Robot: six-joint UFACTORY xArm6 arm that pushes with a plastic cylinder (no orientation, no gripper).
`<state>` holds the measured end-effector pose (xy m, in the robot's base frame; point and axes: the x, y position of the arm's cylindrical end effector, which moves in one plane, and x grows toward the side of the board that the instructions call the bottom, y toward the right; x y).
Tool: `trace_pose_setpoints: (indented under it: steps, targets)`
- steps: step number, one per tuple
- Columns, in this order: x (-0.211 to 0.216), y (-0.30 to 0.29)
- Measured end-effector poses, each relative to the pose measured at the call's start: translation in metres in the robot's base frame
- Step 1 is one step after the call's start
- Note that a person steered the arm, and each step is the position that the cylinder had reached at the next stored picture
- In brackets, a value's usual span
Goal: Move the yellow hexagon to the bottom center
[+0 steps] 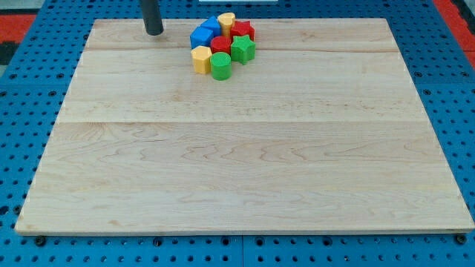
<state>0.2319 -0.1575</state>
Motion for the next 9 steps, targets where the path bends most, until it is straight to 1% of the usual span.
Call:
trace_pose_setpoints:
  steps: [1,2,3,5,6,7,8,9]
  targets:
    - [0.059,0.002]
    - [0.106,0.015]
    - [0.106,0.059]
    - [0.099,0.037]
    - [0.095,0.0]
    - [0.08,0.0]
    - [0.055,0.001]
    - [0.081,0.033]
